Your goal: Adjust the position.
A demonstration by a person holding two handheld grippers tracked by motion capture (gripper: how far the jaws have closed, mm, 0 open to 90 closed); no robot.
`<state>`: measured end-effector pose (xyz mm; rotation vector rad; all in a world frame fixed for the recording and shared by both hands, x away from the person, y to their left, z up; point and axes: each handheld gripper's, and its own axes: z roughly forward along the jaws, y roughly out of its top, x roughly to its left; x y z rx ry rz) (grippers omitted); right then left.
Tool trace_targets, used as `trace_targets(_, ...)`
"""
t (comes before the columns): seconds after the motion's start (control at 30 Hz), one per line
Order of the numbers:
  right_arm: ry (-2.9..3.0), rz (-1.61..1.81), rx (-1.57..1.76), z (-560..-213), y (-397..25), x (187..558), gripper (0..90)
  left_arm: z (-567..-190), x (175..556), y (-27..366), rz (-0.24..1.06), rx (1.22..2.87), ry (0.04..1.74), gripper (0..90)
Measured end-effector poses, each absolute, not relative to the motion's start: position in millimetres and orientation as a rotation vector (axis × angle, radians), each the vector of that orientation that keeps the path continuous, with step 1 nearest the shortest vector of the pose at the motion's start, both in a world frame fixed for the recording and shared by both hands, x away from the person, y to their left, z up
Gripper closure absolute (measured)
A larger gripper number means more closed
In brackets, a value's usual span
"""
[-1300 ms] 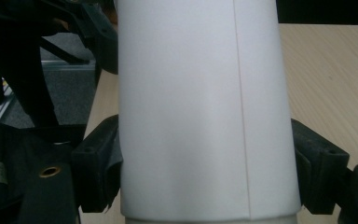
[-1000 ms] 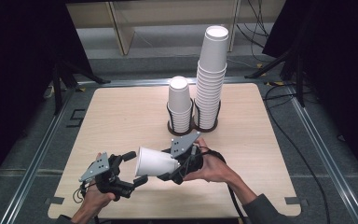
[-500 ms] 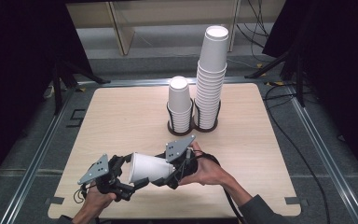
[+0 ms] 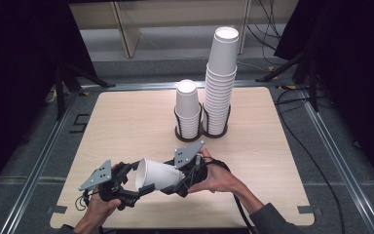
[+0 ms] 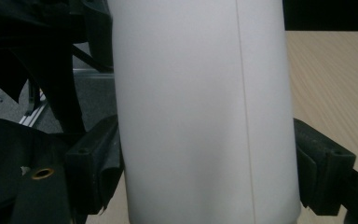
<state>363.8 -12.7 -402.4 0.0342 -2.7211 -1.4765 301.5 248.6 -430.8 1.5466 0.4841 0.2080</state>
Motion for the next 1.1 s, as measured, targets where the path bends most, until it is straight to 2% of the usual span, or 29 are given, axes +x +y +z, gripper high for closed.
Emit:
trace_targets(0.13, -2.803, -1.433, 0.019, -397, -13, 361, 15.7, -431, 302, 248, 0.23, 1.587, 0.496, 13.3)
trace_targets(0.67, -3.06, -1.208, 0.086, -390, 4, 343, 16.1, -433, 300, 238, 0.297, 1.758, 0.469, 13.3)
trace_targets(1.1, -3.033, -1.154, 0.14, -399, 16, 342, 17.8, -433, 297, 233, 0.284, 1.784, 0.437, 13.3)
